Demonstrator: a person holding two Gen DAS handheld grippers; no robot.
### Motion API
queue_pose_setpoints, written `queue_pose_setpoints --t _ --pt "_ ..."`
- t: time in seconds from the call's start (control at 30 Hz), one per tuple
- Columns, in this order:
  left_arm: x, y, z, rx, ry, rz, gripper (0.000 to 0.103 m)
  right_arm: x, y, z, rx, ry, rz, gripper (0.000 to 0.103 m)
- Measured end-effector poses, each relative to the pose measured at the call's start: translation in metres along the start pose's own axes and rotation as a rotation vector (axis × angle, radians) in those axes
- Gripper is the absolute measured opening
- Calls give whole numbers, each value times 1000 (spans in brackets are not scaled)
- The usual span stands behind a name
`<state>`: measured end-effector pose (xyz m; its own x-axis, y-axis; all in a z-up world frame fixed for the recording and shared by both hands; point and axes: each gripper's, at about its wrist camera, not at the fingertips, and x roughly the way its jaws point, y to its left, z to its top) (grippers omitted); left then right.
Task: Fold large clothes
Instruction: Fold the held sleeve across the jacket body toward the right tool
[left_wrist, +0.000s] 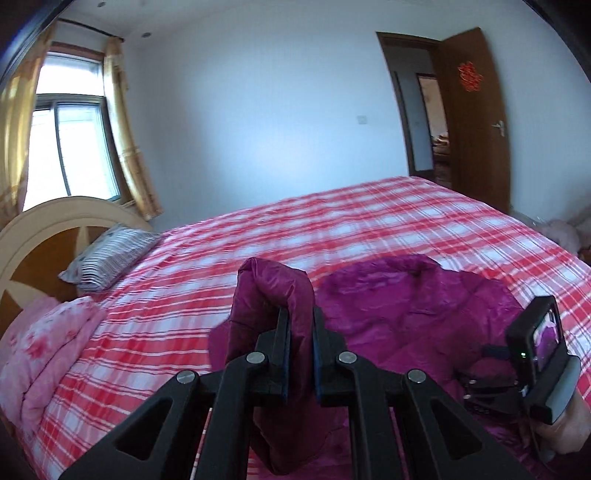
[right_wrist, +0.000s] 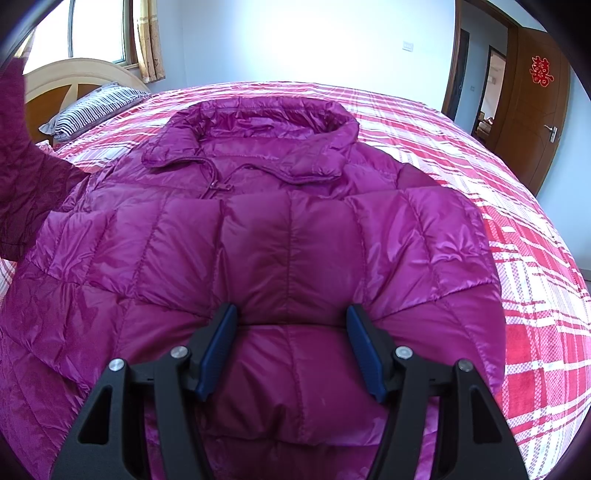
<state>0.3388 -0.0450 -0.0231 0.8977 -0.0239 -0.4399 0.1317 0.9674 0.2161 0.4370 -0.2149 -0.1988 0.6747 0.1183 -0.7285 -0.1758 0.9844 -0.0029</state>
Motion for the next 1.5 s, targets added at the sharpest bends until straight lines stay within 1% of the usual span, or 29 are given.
queue_pose_setpoints --t 0.07,0.17,0.37,0.47,0.67,0.73,0.8,0.83,0.87,0.9,0.93,0.97,1.0,1.03,1.13,1.2,1.27,1.3,1.33,1.37,1.43,1.47,1.5 --pt "11 -26 -6 15 22 -33 9 0 0 0 2 -1 2 65" --pt "31 -58 -22 49 51 -50 9 0 0 0 2 -2 3 65" --pt "71 -85 -51 58 132 -75 9 0 0 0 5 -4 6 65" --pt "81 -93 -57 61 142 -80 9 0 0 0 6 -6 7 65" --pt "81 -111 -51 71 159 -128 11 0 -1 0 13 -9 14 65" --pt "69 -110 -46 79 132 -135 12 0 -1 0 13 -10 14 65" --pt "58 -101 -41 64 103 -143 15 0 -1 0 13 -10 14 65" --pt "53 -92 -38 51 82 -140 21 0 -1 0 13 -9 15 65" --pt "50 -85 -37 44 70 -129 38 0 -1 0 14 -9 15 65" --pt "49 -75 -37 35 60 -104 50 0 -1 0 13 -9 15 65" --pt "49 -61 -38 22 47 -52 75 0 -1 0 13 -9 15 65" --pt "50 -50 -41 8 37 -3 82 0 -1 0 13 -9 15 65" --pt "53 -38 -45 -4 31 40 82 0 -1 0 13 -9 15 65" --pt "59 -26 -50 -16 54 57 82 0 -1 0 13 -9 14 65" --pt "71 -1 -65 -96 108 52 82 0 -1 0 11 -9 13 65" --pt "77 4 -74 -112 131 50 82 0 -1 0 11 -9 13 65" --pt "90 -1 -83 -58 169 121 82 0 -1 0 14 -10 17 65" --pt "99 -3 -89 -25 200 157 82 -1 -2 0 17 -11 19 65" --pt "107 -5 -94 -14 224 169 82 -1 -2 0 20 -14 22 65" --pt "115 -6 -100 -13 256 161 82 -2 -3 0 25 -17 29 65" --pt "124 -7 -108 -5 286 153 82 -7 -9 0 55 -33 63 65" --pt "123 -8 -108 -4 281 155 82 -12 -15 0 87 -45 81 65" --pt "121 -8 -108 -3 271 148 82 -20 -23 2 134 -56 81 65"
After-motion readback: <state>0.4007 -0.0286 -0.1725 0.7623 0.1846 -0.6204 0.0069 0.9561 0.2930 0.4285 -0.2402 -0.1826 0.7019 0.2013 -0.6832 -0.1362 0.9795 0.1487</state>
